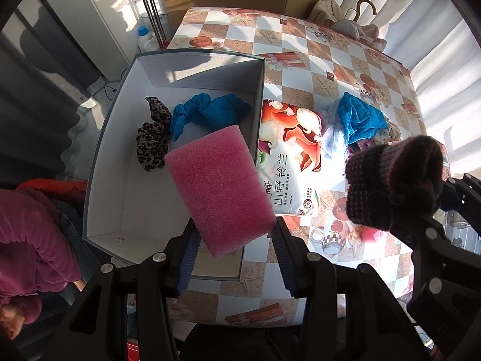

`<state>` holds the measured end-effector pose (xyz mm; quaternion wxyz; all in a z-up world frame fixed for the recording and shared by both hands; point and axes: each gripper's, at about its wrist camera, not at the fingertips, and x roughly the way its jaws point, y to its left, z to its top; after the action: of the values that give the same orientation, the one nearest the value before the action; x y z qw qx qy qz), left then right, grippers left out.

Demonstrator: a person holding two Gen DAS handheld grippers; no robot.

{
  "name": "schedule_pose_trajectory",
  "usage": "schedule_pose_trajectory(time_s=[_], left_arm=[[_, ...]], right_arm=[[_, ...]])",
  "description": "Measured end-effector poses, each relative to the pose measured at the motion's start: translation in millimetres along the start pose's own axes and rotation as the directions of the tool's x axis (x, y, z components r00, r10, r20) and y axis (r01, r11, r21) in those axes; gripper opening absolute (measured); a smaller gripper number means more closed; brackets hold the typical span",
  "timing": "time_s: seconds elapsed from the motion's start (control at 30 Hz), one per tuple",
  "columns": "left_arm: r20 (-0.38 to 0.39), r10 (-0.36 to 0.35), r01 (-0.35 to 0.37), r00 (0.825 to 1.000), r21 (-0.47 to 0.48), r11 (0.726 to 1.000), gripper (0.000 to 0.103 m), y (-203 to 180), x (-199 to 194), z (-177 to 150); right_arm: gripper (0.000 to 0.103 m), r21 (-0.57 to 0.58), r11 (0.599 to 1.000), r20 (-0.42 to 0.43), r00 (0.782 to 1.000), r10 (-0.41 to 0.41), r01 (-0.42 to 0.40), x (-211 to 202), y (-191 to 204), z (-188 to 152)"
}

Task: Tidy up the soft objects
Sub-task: 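Carry the pink sponge and knitted hat with both grippers over the white box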

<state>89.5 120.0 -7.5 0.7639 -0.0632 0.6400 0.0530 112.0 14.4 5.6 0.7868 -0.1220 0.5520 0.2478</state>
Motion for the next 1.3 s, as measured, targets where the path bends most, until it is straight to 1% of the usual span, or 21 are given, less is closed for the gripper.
schedule_pose_trajectory(time_s=[0.13,0.3,0.4,0.57,0.87,1.3], left_arm=[[0.001,0.004,-0.003,1.000,-0.035,0.999,0.052,13.5,-0.4,-4.4],[-0.012,-0.001,0.000,1.000,-0.093,0.996,0.052,34.2,5.0,-7.1],[-0.011,0.006,-0.007,1.000,-0.128,0.992,0.052,49.6,6.1,-7.0],[-0.021,0.003,-0.007,1.000,-0.161,0.987,0.052,68.0,11.1,-8.0],[-0.036,-0.008,0.003,0.999,-0.157,0.988,0.052,81.1,25.4,-4.5],[-0.072,-0.026,0.016,0.997,-0.143,0.990,0.052,94.0,49.3,11.5]], right_arm=[[0.038,-0.012,1.000,0.000,1.000,0.026,-0.026,2.3,7.7,-0.1],[0.038,-0.062,0.997,-0.008,0.999,0.048,-0.049,7.7,25.3,5.5],[0.038,-0.085,0.995,-0.008,0.999,0.052,-0.053,10.8,32.8,11.6],[0.038,-0.088,0.995,-0.013,0.999,0.052,-0.053,17.3,40.1,22.5],[0.038,-0.101,0.994,-0.043,0.999,0.028,-0.033,30.7,50.4,37.0],[0.038,-0.107,0.994,-0.082,0.997,-0.009,0.001,50.3,57.5,63.9]])
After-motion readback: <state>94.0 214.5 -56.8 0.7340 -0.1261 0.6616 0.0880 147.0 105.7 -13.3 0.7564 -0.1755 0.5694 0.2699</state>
